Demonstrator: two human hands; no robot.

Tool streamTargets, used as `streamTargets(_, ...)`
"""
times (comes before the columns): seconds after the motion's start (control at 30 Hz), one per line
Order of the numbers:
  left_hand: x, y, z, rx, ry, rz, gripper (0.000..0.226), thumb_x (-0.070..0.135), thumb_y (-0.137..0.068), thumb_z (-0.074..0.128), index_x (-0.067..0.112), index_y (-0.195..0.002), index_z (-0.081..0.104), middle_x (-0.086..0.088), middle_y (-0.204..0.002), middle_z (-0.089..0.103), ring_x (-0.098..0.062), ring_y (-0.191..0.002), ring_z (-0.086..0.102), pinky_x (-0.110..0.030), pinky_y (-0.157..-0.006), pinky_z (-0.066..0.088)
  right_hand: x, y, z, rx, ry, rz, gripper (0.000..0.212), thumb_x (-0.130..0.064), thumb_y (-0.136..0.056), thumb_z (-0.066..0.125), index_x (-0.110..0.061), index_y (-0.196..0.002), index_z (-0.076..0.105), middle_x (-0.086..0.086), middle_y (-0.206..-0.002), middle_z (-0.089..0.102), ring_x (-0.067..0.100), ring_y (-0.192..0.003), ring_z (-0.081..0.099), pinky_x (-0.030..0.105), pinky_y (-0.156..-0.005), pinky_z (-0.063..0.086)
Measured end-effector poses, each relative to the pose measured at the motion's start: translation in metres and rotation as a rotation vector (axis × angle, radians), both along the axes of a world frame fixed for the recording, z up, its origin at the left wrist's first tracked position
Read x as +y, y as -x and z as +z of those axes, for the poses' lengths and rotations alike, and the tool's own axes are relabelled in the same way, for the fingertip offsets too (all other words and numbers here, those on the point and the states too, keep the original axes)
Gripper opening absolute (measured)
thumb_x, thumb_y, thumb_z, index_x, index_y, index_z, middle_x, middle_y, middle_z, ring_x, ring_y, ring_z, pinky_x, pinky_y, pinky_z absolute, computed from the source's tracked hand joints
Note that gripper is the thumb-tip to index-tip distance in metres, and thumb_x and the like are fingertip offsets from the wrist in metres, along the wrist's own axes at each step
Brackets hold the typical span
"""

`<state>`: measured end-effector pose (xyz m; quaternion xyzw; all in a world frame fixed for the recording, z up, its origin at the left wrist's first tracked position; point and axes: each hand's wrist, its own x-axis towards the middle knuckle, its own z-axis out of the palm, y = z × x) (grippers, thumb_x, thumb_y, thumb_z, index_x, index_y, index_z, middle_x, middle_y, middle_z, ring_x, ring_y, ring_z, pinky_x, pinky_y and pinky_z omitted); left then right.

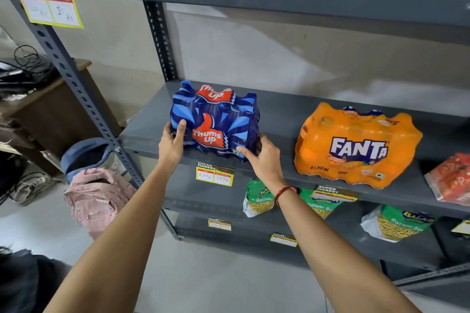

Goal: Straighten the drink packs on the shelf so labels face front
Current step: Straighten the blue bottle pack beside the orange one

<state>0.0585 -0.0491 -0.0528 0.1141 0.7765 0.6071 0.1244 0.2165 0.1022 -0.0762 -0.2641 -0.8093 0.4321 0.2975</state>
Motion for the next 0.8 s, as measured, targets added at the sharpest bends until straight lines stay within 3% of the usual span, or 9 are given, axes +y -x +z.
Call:
streamTargets(0.2,-0.008,0.001,0.002,0.020,-0.025,-0.039,0.060,0.044,-0.091,0.051,0.012,-0.140,0.038,-0.007,-0.136,0.053,-0.013,-0.105,0.054,-0.027,-0.088,0.045,0.000,-0.002,0.000,0.004,0.001,0.002,0.051,-0.038,-0.080,0.068,-0.008,-0.118,0.052,0.009,-0.124,0.063,0.023,-0.110,0.063,0.030,-0.083,0.055)
streamTargets(0.47,-0.017,0.007,0.003,-0.008,-0.054,-0.084,0.062,0.038,-0.090,0.055,0.007,-0.141,0.036,-0.010,-0.141,0.049,-0.016,-0.118,0.052,-0.030,-0.095,0.046,0.000,-0.004,-0.001,-0.002,-0.005,0.009,0.050,-0.037,-0.081,0.068,-0.007,-0.119,0.052,0.009,-0.123,0.063,0.022,-0.109,0.064,0.024,-0.080,0.054)
streamTargets(0.7,-0.014,0.001,-0.002,0.011,-0.072,-0.027,0.061,0.038,-0.089,0.057,0.008,-0.139,0.040,-0.009,-0.139,0.051,-0.013,-0.115,0.053,-0.026,-0.091,0.046,0.000,-0.008,-0.002,0.010,-0.006,0.005,0.051,-0.037,-0.081,0.068,-0.008,-0.119,0.052,0.009,-0.124,0.063,0.021,-0.109,0.063,0.023,-0.080,0.053)
streamTargets(0.8,-0.013,-0.006,0.000,0.030,-0.043,0.001,0.062,0.044,-0.089,0.056,0.010,-0.139,0.041,-0.007,-0.139,0.052,-0.015,-0.118,0.053,-0.026,-0.094,0.045,-0.002,-0.008,0.000,-0.016,0.002,-0.010,0.052,-0.040,-0.081,0.068,-0.008,-0.119,0.051,0.009,-0.123,0.063,0.021,-0.109,0.063,0.028,-0.083,0.056)
